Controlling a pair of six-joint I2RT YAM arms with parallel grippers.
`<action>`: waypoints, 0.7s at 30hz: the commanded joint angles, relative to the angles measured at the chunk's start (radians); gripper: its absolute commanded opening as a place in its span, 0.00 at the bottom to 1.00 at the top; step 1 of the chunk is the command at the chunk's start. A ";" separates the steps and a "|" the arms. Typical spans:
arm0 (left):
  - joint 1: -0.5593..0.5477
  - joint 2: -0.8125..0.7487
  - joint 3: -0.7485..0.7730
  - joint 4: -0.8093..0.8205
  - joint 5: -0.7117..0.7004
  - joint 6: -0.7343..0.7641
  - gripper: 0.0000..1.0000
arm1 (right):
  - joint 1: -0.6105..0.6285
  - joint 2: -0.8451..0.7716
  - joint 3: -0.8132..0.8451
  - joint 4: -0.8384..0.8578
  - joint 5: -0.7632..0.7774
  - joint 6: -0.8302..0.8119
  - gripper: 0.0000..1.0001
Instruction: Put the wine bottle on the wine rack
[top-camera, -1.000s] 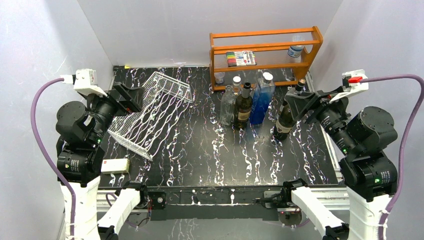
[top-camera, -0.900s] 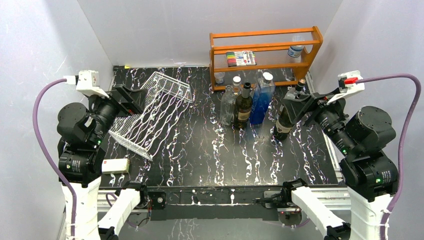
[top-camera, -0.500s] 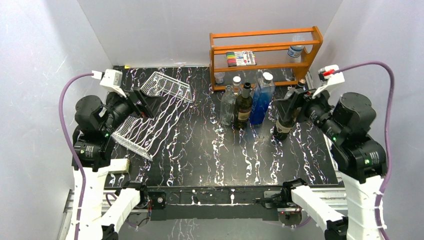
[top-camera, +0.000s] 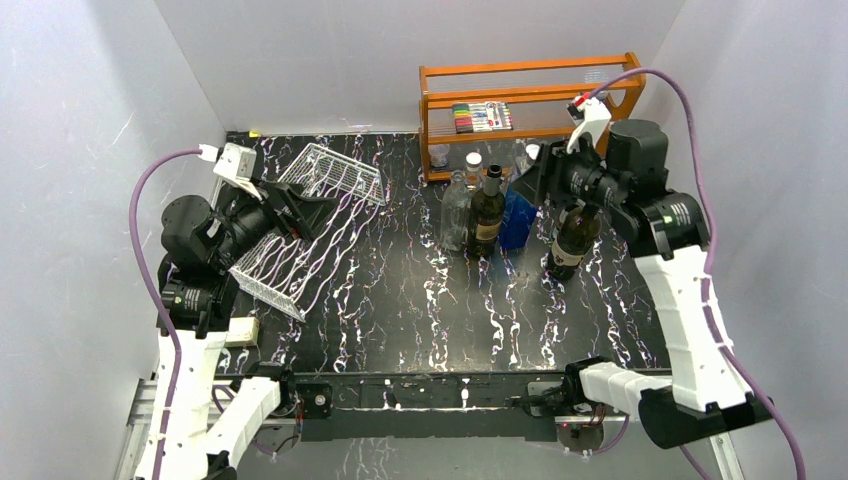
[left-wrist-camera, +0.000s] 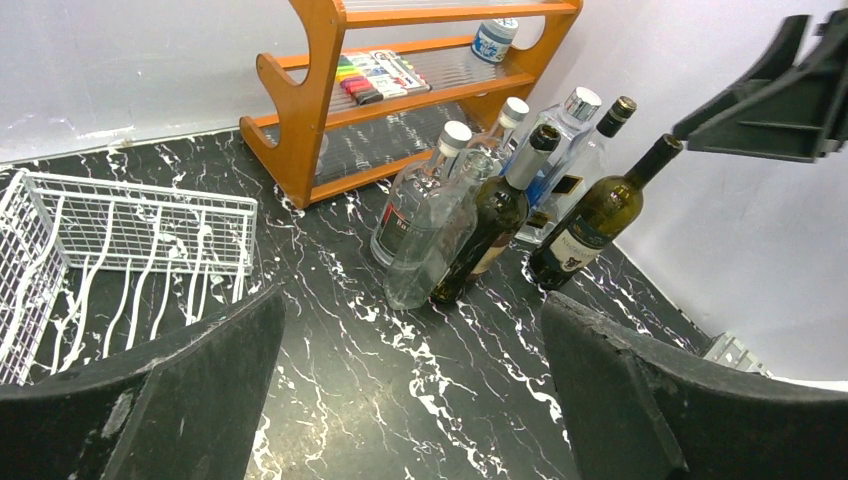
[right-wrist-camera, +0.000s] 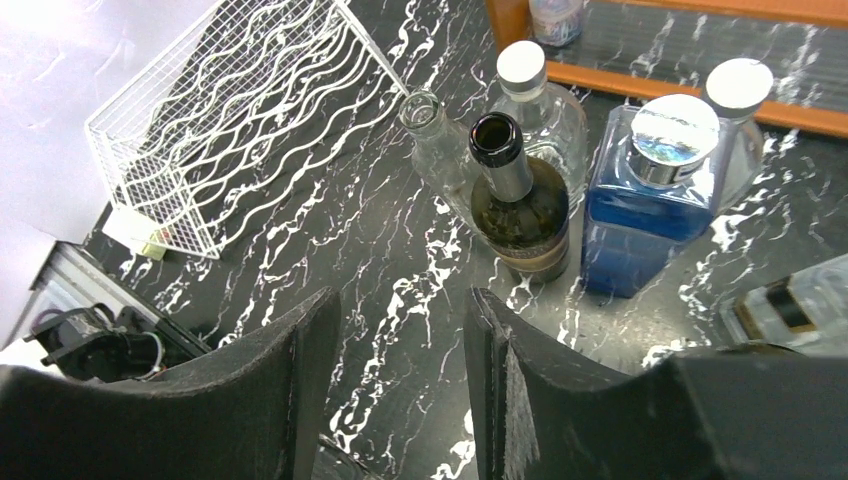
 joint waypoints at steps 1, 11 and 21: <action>0.004 -0.029 -0.017 0.041 -0.022 -0.040 0.98 | 0.086 0.029 0.040 0.101 0.059 0.054 0.59; -0.003 -0.025 -0.033 0.013 -0.154 -0.038 0.98 | 0.412 0.152 0.026 0.179 0.546 0.051 0.67; -0.004 -0.014 -0.054 -0.021 -0.271 -0.037 0.98 | 0.547 0.379 0.098 0.245 0.965 0.076 0.74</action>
